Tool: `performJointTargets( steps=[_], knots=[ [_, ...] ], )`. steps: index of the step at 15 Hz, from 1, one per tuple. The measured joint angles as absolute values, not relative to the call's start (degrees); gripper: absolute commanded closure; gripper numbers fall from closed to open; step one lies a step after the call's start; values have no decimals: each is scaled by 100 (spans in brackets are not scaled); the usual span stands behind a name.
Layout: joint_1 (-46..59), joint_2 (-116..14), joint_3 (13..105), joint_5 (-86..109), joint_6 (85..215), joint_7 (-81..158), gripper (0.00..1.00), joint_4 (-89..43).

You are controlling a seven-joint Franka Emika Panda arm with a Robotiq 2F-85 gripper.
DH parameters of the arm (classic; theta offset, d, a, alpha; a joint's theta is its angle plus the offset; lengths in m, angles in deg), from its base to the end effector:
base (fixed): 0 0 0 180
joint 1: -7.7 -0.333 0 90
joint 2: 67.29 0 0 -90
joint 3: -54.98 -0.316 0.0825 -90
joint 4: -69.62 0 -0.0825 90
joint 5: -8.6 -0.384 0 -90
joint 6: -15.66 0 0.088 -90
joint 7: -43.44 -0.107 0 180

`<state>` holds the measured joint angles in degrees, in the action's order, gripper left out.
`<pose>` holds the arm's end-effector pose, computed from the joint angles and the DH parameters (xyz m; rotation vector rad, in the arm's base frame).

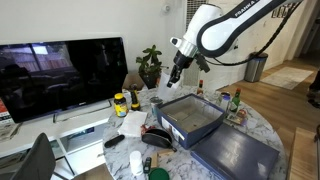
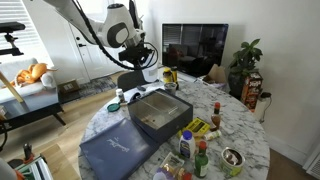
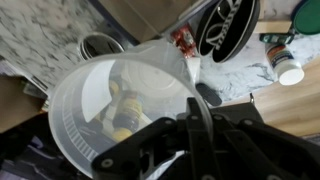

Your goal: Pick up the crisper drawer and put it in the shoe box, pick up the frost cold cup and put it in the crisper drawer that is in the shoe box

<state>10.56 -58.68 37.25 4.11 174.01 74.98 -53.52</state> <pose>0.5784 0.1456 0.3866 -2.8330 -1.0823 -0.7384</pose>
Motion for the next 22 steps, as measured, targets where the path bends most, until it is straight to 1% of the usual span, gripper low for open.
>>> performJointTargets(
  steps=[3,6,10,17,18,19,20,22],
  knots=[
    [964,-6227,4216,683,17064,6824,99,-5878],
    [854,-6201,4539,1075,16831,6134,99,-6180],
    [660,-5840,4649,1240,16861,5685,99,-6255],
    [376,-5214,4760,1450,16981,5287,99,-5982],
    [324,-5112,4801,1531,16984,5180,87,-5933],
    [268,-5007,4853,1625,17000,5061,71,-5888],
    [210,-4903,4907,1712,17017,4946,66,-5835],
    [101,-4713,5006,1840,17034,4759,51,-5740]
  ],
)
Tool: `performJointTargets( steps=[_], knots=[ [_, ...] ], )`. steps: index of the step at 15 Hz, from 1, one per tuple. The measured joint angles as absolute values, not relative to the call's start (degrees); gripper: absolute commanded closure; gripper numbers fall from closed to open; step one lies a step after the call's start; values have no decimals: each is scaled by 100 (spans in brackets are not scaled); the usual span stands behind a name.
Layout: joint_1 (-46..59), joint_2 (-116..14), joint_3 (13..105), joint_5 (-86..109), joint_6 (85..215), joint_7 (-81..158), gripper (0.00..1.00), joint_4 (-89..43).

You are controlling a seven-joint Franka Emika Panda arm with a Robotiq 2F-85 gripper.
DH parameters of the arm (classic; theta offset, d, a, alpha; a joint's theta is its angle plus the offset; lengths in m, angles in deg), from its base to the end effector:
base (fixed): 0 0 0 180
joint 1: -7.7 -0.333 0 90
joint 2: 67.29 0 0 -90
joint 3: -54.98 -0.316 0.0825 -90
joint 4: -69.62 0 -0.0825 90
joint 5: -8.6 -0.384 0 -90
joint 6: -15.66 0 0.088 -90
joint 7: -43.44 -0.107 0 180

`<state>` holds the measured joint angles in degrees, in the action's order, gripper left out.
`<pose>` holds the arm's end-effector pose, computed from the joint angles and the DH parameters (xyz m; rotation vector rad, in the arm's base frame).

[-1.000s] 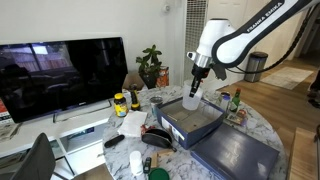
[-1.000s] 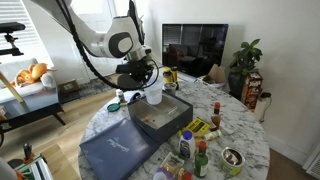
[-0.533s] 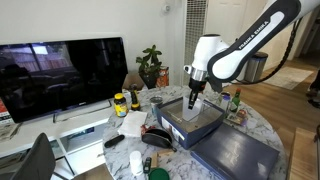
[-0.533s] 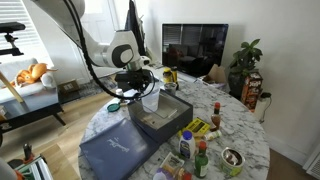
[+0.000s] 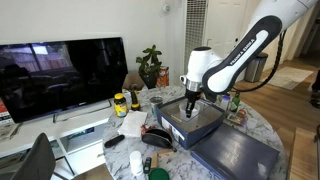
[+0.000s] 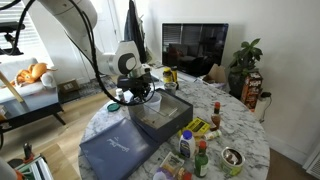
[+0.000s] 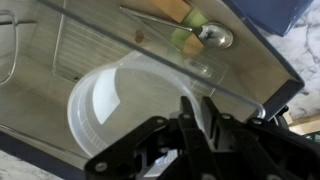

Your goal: Pick up the crisper drawer and put it in the shoe box, pick up the frost cold cup and put it in the crisper drawer that is in the shoe box

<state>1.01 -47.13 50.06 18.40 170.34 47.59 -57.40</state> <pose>0.5520 0.1194 0.2292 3.0220 0.6404 0.2118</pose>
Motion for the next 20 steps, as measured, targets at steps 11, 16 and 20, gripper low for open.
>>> performJointTargets(
  steps=[11,16,20],
  knots=[
    [-175,-5497,5162,1911,17116,3918,0,-5500],
    [-104,-6303,5159,1810,16803,3872,0,-5724],
    [-63,-6621,5157,1780,16720,3872,0,-5937]
  ],
)
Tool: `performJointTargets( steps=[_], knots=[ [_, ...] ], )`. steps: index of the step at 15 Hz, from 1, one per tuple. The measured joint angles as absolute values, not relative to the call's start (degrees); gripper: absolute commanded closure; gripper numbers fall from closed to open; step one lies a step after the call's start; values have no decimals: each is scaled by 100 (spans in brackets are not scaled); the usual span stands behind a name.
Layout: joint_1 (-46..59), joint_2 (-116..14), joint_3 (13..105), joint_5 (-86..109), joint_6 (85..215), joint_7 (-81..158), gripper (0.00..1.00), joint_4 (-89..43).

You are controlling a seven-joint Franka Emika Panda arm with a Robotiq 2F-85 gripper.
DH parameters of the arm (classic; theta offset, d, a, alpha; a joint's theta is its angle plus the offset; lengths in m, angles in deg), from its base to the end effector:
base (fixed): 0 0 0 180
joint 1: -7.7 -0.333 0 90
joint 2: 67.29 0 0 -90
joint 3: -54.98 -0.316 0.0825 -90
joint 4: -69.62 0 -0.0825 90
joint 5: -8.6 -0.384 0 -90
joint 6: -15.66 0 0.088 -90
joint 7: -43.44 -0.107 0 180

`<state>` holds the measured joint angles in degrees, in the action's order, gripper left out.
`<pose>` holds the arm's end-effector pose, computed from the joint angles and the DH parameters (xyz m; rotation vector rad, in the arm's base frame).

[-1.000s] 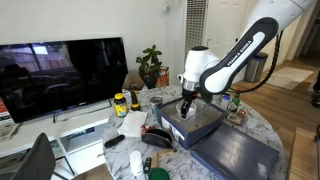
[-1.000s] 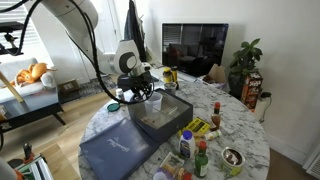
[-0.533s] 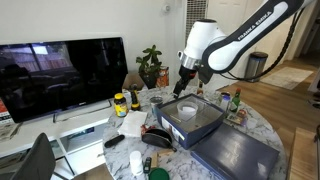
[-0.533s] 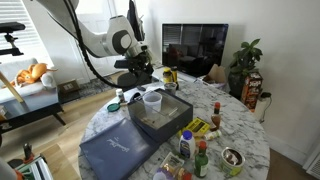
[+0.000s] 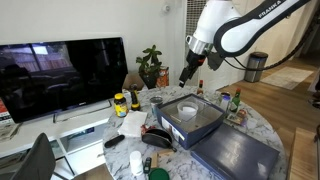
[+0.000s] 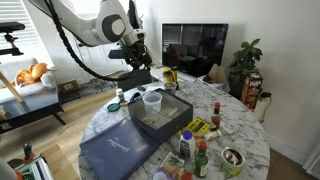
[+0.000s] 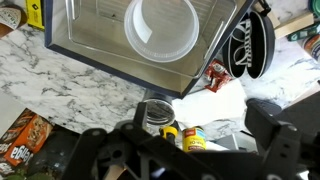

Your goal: Pick up the crisper drawer and put it in the shoe box, pick up the frost cold cup and put it in the crisper drawer that is in the shoe box

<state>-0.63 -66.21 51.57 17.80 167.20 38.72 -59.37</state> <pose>0.5438 0.1172 0.3957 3.0150 0.3774 0.5913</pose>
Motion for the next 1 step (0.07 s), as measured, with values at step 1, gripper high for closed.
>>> performJointTargets(
  steps=[1],
  knots=[
    [-62,-6624,5157,1780,16720,3872,0,-5955]
  ],
)
